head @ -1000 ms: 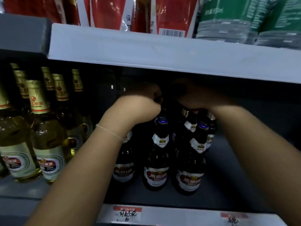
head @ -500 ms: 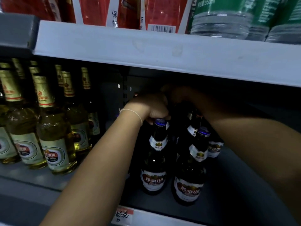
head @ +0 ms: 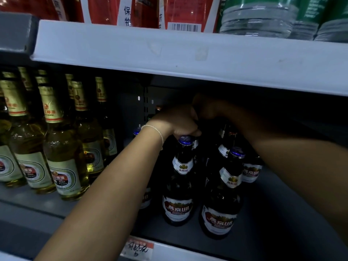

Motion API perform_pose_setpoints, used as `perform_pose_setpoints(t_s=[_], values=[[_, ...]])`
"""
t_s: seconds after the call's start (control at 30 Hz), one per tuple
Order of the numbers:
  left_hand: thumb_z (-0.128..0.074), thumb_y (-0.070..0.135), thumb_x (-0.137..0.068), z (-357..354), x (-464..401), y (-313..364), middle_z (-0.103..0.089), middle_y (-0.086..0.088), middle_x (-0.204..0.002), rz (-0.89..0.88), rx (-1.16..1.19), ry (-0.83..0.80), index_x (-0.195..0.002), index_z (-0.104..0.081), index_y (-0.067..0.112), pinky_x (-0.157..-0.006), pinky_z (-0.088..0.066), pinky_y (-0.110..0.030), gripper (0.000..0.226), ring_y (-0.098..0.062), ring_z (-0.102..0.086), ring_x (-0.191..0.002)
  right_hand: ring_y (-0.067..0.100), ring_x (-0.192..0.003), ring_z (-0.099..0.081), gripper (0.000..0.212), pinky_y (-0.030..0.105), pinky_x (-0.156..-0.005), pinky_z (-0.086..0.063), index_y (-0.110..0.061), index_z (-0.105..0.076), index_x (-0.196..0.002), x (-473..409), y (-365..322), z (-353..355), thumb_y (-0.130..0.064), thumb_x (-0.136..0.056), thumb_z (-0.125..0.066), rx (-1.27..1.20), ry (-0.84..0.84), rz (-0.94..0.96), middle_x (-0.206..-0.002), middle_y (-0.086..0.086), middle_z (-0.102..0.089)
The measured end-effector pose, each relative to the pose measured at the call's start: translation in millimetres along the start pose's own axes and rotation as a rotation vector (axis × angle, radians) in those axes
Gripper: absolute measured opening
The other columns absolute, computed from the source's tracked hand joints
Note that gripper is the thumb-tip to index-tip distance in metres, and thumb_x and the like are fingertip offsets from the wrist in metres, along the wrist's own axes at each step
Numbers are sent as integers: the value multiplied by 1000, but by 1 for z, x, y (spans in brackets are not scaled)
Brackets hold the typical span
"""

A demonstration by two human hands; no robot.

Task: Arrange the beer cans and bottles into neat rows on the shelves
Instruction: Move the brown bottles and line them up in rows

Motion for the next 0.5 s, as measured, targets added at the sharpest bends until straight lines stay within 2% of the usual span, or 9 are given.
perform_pose_setpoints(t_s=[0.07,0.13,0.33,0.5], values=[[-76,19,-79,-2,-1,-1,-74,-5,-94,7,35,-7,-96,-70,14,-77,-60,-37,18,-21,-71,-79,24,-78,-55,16,33,-69,-43,5,-66,-102,-1,3,0,-5,-91,-61,11,4,-2,-86,15,-58],[-76,18,-79,-4,-1,0,-74,-7,-93,2,49,-9,-96,-71,13,-82,-59,-41,19,-24,-71,-80,24,-78,-56,16,34,-69,-45,4,-67,-101,-2,7,-1,-7,-90,-63,7,12,-3,-88,15,-60],[-74,15,-80,-7,-1,5,-73,-10,-95,-4,60,-20,-100,-70,10,-83,-58,-42,21,-27,-70,-82,23,-76,-57,14,36,-70,-47,4,-68,-95,-2,15,-3,-7,-89,-62,14,0,-5,-88,16,-62],[-73,14,-82,-6,3,5,-73,-13,-94,-5,54,-32,-100,-71,7,-84,-58,-45,19,-29,-70,-85,24,-75,-56,6,36,-68,-46,-3,-64,-85,2,11,-2,-3,-89,-59,51,0,5,-85,15,-60]])
Point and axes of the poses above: each hand's wrist, its own x-axis away from the middle knuckle, its own z-axis out of the back of the hand, y = z × x, the point moved 8 cm from there along -x, towards the middle knuckle
